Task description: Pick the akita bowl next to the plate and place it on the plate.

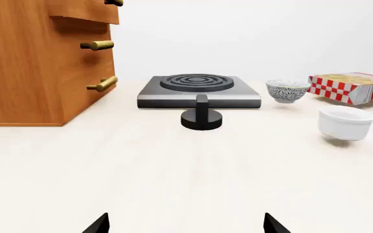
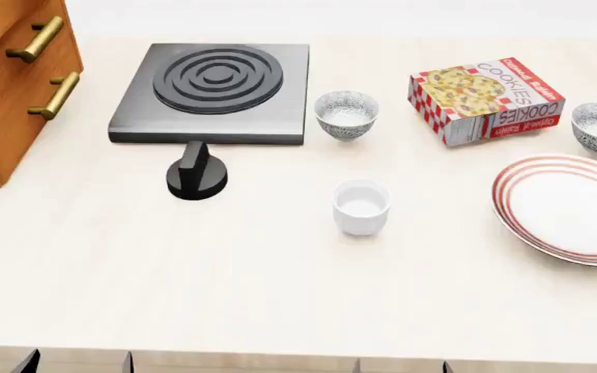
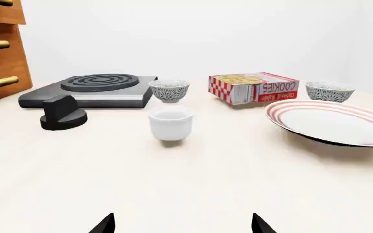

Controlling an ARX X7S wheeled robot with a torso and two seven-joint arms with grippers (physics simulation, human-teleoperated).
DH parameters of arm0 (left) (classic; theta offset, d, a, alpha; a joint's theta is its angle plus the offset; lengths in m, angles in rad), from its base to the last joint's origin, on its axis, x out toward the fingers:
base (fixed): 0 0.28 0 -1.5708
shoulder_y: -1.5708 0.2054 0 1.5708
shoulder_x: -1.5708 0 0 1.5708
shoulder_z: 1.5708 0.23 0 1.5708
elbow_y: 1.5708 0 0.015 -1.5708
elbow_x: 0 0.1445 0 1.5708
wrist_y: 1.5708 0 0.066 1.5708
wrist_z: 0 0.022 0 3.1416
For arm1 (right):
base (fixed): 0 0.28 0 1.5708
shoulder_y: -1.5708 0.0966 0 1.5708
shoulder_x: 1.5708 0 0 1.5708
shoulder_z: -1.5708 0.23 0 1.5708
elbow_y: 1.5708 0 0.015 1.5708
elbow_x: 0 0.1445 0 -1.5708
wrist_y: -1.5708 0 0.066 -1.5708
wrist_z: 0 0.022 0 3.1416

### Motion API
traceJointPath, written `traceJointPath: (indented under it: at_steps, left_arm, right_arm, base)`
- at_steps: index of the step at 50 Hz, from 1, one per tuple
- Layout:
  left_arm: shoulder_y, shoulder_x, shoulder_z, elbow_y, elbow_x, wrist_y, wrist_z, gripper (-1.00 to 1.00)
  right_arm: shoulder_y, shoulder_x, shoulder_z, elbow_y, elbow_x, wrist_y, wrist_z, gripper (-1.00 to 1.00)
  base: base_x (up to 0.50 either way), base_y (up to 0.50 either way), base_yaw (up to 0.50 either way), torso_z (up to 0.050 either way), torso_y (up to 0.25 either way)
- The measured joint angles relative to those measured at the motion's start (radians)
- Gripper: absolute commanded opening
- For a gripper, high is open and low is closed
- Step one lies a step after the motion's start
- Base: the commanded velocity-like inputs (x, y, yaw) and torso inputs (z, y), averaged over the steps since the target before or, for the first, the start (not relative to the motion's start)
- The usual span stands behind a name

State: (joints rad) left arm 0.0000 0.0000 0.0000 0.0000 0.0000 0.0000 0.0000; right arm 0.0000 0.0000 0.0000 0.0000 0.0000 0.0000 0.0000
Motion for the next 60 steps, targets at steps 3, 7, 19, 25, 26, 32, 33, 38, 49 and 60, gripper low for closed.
traceJointPath:
  at_steps: [3,7,19,25,26,32,33,38,49,60]
  left_arm:
    - [-0.001,-0.005,0.006,-0.007,0.001,0.008,-0.006,1.0]
    - [-0.001,-0.014,0.017,-0.017,-0.002,0.021,-0.016,1.0]
    - [-0.001,-0.044,0.043,-0.021,-0.026,0.027,-0.038,1.0]
    - [-0.003,-0.056,0.054,-0.025,-0.037,0.027,-0.048,1.0]
    - [-0.004,-0.057,0.055,-0.026,-0.04,0.026,-0.049,1.0]
    - [-0.009,-0.065,0.064,-0.025,-0.049,0.012,-0.062,1.0]
    - [-0.01,-0.066,0.064,-0.022,-0.055,0.008,-0.061,1.0]
    - [-0.016,-0.074,0.058,0.002,-0.093,-0.023,-0.06,1.0]
    - [-0.05,-0.103,-0.005,0.136,-0.254,-0.19,-0.069,1.0]
    - [-0.113,-0.14,-0.091,0.167,-0.365,-0.291,-0.097,1.0]
  right_arm:
    - [-0.017,0.006,-0.005,-0.017,0.0,-0.002,0.004,1.0]
    - [-0.008,0.014,-0.017,0.005,0.0,-0.014,0.013,1.0]
    - [0.006,0.035,-0.055,0.025,0.019,-0.011,0.044,1.0]
    - [0.011,0.045,-0.069,0.032,0.032,-0.011,0.056,1.0]
    - [0.012,0.047,-0.071,0.033,0.035,-0.012,0.058,1.0]
    - [0.018,0.056,-0.082,0.043,0.049,-0.016,0.067,1.0]
    - [0.019,0.058,-0.083,0.046,0.051,-0.017,0.068,1.0]
    - [0.024,0.065,-0.094,0.051,0.049,-0.01,0.083,1.0]
    - [0.022,0.085,-0.105,-0.004,0.085,0.05,0.089,1.0]
    - [0.054,0.121,-0.125,-0.222,0.143,0.262,0.084,1.0]
  base:
    - [0.0,0.0,0.0,0.0,0.0]
    - [0.0,0.0,0.0,0.0,0.0]
    - [0.0,0.0,0.0,0.0,0.0]
    - [0.0,0.0,0.0,0.0,0.0]
    - [0.0,0.0,0.0,0.0,0.0]
    - [0.0,0.0,0.0,0.0,0.0]
    - [0.0,0.0,0.0,0.0,0.0]
    - [0.0,0.0,0.0,0.0,0.0]
    - [0.0,0.0,0.0,0.0,0.0]
    - [0.0,0.0,0.0,0.0,0.0]
